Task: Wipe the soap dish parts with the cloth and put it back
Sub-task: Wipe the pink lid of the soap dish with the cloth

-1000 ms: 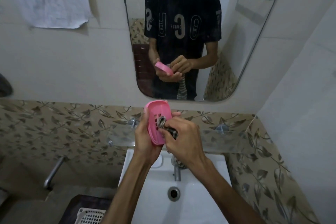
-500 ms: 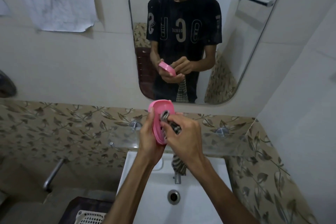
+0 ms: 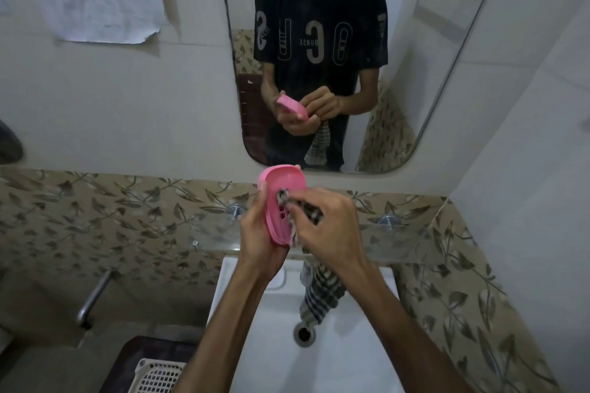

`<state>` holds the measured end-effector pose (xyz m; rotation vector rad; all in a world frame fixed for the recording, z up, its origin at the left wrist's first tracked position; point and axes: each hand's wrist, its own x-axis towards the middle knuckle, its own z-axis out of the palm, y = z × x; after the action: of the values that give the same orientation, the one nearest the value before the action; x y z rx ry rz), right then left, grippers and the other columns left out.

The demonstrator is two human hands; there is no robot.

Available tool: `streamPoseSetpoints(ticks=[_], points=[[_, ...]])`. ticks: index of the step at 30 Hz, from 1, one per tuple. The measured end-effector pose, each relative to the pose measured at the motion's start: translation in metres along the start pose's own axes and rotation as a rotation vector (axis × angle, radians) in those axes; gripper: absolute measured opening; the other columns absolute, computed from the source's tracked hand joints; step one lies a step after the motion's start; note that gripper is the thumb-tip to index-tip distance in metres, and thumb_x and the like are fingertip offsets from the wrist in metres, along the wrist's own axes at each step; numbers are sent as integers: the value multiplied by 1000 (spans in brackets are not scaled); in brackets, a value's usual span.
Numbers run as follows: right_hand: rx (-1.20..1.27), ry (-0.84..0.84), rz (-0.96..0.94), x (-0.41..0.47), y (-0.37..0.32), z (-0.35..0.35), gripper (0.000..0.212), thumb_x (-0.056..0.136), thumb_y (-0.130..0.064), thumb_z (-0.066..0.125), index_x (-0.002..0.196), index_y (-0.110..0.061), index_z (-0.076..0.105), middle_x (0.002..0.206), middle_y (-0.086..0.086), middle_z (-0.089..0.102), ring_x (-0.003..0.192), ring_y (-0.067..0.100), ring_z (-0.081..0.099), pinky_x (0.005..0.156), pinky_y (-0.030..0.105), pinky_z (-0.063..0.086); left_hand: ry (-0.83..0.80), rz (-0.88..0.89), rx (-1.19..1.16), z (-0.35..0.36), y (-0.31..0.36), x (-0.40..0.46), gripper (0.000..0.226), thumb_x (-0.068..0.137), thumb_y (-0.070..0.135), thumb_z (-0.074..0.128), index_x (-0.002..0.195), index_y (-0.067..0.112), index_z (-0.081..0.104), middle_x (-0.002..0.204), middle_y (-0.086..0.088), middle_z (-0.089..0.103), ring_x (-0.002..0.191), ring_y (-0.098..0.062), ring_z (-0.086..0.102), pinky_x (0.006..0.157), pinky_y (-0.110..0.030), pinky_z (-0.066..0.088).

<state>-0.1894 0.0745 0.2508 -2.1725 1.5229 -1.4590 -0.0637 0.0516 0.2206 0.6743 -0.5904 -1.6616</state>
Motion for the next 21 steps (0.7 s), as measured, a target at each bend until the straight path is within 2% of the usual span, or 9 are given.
streamPoseSetpoints(ticks=[2,4,7,9,11,14,17,19,21], points=[[-7,21,-20,5,-2,-1,22,89,-14,81,110,-14,82,104,0,82,87,12,74,83,22,59,-42,15,-23,1,4,-2,78,92,46,64,149,-5,49,157,-37,41,133,-43,49,122,-57,33],[-40,-83,-57,-1,-2,-3,23,88,-13,79,110,-16,80,103,-1,81,87,14,74,84,25,60,-136,18,-11,0,11,-2,71,94,46,60,146,-3,54,155,-38,42,133,-43,49,123,-57,29],[-62,-166,-36,-9,1,-7,19,88,-15,76,106,-17,81,96,-2,80,79,16,72,75,35,61,-227,40,45,-4,17,3,59,98,49,51,138,9,67,141,-35,53,118,-41,58,108,-54,42],[-70,-141,15,-10,5,-8,16,89,-23,73,103,-20,81,93,-4,79,75,15,70,70,36,59,-280,37,44,-4,17,4,57,101,47,47,145,13,61,139,-32,54,113,-39,60,104,-51,44],[-82,-133,67,-15,3,-4,16,90,-35,71,96,-23,81,88,-7,77,70,10,65,65,29,55,-315,56,50,-7,15,6,59,102,45,48,152,13,53,136,-30,57,111,-38,61,103,-51,45],[-65,-155,143,-25,-1,8,12,90,-28,74,84,-20,80,78,-7,74,63,7,59,60,23,47,-325,94,100,-5,11,8,70,93,48,63,153,12,52,128,-27,62,106,-35,63,97,-46,50],[75,-215,216,-28,-3,16,11,88,-23,75,82,-17,83,78,-6,79,66,9,68,64,26,56,-288,95,62,-10,5,8,78,82,52,76,147,11,59,120,-23,70,102,-32,68,91,-41,57],[98,-228,249,-24,1,16,9,89,-23,78,87,-18,85,82,-7,81,68,8,70,66,26,58,-306,108,34,-14,2,9,72,84,51,76,143,13,62,118,-19,73,103,-30,70,91,-40,59],[37,-209,243,-24,7,15,9,91,-24,77,88,-19,84,83,-6,80,67,9,68,65,27,57,-314,135,38,-16,1,9,73,90,50,68,152,13,53,123,-20,69,108,-32,66,97,-42,56]])
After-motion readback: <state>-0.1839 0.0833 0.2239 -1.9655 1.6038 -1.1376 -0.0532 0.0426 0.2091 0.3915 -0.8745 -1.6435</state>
